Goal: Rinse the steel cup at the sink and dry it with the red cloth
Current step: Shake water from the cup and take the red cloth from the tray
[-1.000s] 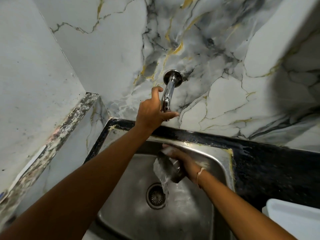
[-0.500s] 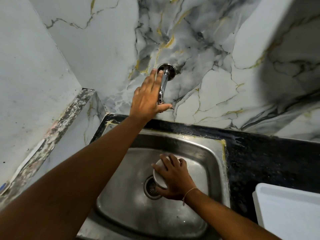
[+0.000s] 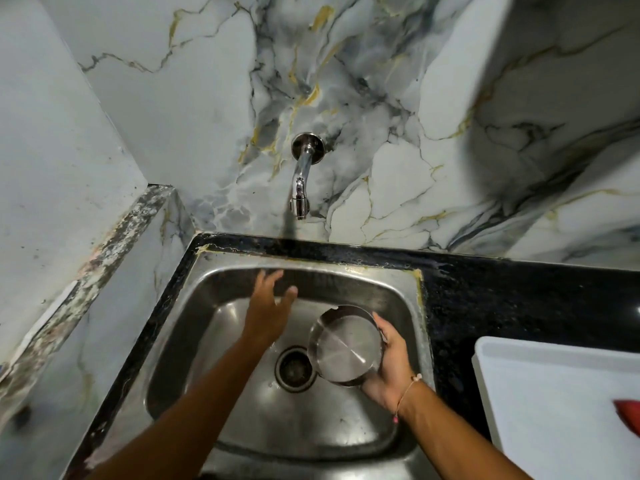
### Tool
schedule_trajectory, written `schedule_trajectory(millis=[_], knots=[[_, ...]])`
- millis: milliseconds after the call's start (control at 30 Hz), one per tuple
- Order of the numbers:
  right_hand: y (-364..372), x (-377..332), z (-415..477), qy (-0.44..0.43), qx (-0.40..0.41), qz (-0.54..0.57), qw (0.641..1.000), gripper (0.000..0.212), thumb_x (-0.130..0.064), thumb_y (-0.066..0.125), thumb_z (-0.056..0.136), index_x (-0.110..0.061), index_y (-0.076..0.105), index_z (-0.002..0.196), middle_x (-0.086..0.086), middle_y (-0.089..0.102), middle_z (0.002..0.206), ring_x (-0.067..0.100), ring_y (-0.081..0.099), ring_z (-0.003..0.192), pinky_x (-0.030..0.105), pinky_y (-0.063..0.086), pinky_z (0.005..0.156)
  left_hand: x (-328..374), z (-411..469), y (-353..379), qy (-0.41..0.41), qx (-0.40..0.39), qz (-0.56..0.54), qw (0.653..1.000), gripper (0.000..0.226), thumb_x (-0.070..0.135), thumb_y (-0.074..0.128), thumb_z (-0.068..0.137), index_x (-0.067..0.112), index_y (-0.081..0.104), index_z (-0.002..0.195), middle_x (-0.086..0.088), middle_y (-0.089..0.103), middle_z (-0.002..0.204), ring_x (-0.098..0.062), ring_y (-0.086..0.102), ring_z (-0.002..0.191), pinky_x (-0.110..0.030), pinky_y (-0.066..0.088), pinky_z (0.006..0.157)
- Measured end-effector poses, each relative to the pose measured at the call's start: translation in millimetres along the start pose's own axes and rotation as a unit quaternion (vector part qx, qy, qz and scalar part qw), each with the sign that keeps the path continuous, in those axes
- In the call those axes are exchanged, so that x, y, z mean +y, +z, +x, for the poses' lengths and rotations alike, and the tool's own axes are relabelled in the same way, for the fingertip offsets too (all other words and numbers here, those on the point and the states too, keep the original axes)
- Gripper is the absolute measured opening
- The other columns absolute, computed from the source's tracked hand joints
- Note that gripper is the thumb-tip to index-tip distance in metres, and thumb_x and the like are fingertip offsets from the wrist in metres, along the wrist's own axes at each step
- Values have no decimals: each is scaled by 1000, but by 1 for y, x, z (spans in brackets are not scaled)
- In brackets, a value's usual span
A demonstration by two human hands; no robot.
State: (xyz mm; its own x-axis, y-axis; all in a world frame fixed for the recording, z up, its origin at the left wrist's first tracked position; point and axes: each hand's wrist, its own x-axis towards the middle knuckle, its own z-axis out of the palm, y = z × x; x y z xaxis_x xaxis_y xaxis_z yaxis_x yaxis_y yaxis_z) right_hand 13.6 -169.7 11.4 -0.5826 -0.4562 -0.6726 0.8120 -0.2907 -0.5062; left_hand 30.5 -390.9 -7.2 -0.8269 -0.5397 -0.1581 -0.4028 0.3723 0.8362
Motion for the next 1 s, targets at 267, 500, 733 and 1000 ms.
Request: schedule_trajectory(millis=[267,500,733,1000], knots=[[-17,22,-28,-102,78,-66,990,50,-51,48,93,-13,81,91,12,79,95,29,70,96,40,53,83,10,-87,49,-245,-116,-365,891,86,62,67,73,7,52,137,-24,57,139,-42,56,126,-51,48,100],[-44,13,-19,-225,147,-194,943,59,-60,44,89,-29,56,139,0,50,150,18,46,138,47,32,121,41,-134,55,-272,-218,-491,798,51,54,49,90,16,82,87,-13,79,89,-35,66,94,-49,50,86],[-91,-2,-23,-274,230,-379,854,66,-65,32,89,-31,50,143,0,49,152,24,38,143,51,27,121,47,-153,86,-313,-278,-598,684,49,52,56,83,10,79,96,-23,74,107,-45,60,109,-70,27,110],[-249,-63,-76,-199,339,-735,553,63,-50,33,99,-23,24,155,8,25,164,31,13,152,52,13,124,36,-149,137,-302,-279,-594,691,30,47,60,80,25,75,93,-9,70,113,-37,58,122,-68,39,103]])
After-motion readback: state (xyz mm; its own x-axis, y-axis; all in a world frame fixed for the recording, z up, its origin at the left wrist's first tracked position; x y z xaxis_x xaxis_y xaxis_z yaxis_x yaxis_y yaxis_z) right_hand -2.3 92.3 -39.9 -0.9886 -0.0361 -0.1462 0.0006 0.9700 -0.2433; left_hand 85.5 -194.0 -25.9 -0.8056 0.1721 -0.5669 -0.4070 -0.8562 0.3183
